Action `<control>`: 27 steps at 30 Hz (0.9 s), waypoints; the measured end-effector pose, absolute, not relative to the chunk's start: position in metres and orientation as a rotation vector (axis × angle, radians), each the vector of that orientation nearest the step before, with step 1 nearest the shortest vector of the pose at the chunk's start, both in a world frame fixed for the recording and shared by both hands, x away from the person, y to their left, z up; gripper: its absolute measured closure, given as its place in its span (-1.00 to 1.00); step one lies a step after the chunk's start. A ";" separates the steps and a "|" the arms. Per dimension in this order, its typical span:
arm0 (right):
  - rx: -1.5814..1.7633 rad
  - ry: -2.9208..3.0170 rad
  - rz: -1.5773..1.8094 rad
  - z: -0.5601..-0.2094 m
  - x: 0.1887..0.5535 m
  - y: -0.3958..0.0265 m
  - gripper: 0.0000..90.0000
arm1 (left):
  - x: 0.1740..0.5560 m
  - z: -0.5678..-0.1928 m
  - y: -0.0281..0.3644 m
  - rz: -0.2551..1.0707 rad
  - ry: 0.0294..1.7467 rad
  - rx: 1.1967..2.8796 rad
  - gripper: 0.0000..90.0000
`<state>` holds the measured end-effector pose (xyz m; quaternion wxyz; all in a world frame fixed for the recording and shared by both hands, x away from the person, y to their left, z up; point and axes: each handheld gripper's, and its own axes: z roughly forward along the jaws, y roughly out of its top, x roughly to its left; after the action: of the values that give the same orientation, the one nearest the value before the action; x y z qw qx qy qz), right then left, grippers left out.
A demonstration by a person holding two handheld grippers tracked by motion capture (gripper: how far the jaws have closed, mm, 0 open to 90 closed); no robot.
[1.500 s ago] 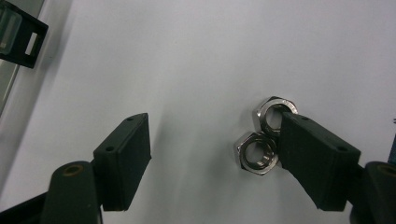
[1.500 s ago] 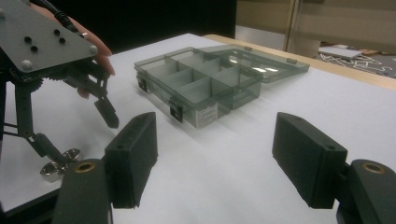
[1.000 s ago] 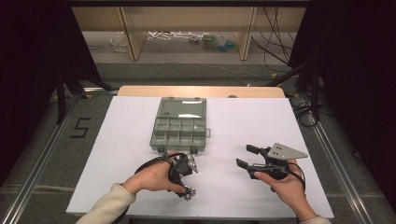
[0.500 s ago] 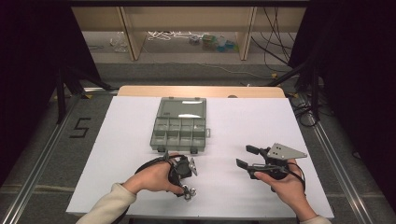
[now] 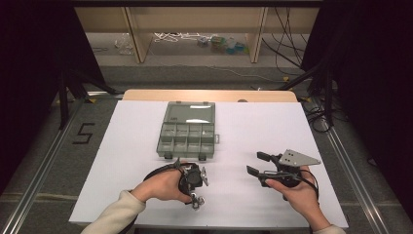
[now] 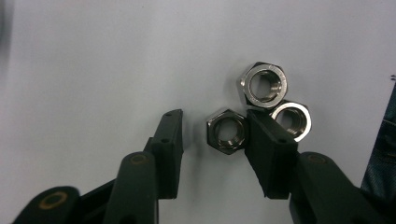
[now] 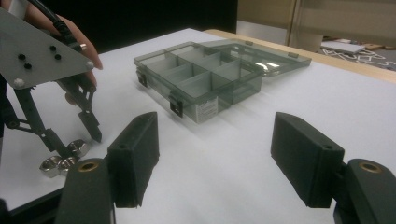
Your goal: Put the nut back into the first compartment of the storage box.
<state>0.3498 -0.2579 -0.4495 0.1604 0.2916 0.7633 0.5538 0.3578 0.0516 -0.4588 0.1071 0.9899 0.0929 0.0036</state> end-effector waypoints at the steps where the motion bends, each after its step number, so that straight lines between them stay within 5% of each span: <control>1: 0.850 2.182 1.591 -0.450 0.349 -0.257 -0.26 | 0.358 -0.458 0.051 0.007 0.267 2.917 0.37; 5: 0.822 2.171 1.598 -0.450 0.350 -0.258 -0.26 | 0.357 -0.458 0.051 0.001 0.276 2.921 0.55; 27: 0.843 2.183 1.587 -0.449 0.348 -0.257 -0.26 | 0.357 -0.456 0.053 0.013 0.312 2.914 0.56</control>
<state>0.3485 -0.2569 -0.4492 0.1566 0.2945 0.7625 0.5544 0.3574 0.0529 -0.4564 0.1053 0.9888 0.1057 0.0043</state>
